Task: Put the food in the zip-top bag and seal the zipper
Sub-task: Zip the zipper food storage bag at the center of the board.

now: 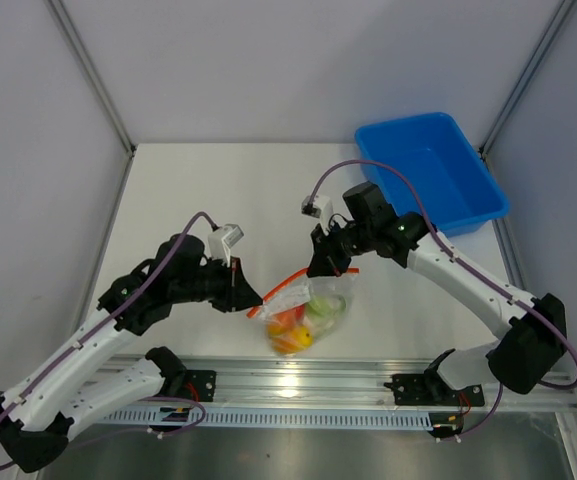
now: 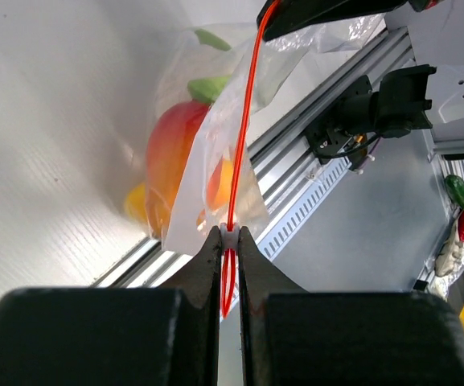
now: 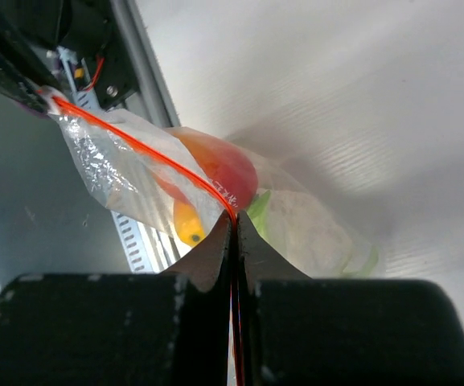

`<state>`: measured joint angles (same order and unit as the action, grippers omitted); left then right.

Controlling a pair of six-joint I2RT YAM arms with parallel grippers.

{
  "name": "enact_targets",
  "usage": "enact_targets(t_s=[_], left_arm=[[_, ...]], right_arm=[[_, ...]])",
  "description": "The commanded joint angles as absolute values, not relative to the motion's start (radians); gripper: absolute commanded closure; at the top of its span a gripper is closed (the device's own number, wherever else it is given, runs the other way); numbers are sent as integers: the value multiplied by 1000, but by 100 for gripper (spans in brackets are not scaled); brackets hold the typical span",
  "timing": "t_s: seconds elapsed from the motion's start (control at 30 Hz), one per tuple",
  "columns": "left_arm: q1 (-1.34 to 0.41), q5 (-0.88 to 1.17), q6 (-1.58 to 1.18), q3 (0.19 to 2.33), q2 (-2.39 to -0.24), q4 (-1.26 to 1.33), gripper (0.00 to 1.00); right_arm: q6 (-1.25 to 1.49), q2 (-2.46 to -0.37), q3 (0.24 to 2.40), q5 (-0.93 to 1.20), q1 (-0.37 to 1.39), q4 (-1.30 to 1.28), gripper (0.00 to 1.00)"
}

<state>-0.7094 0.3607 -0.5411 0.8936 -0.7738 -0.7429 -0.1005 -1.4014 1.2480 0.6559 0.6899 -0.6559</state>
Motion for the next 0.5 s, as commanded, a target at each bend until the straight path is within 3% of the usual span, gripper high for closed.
enact_targets(t_s=[0.0, 0.47], left_arm=[[-712, 341, -541, 927, -743, -798, 99], [-710, 250, -528, 950, -706, -867, 99]], right_arm=[[-49, -1344, 1207, 532, 652, -580, 100], [29, -1212, 1083, 511, 640, -508, 100]])
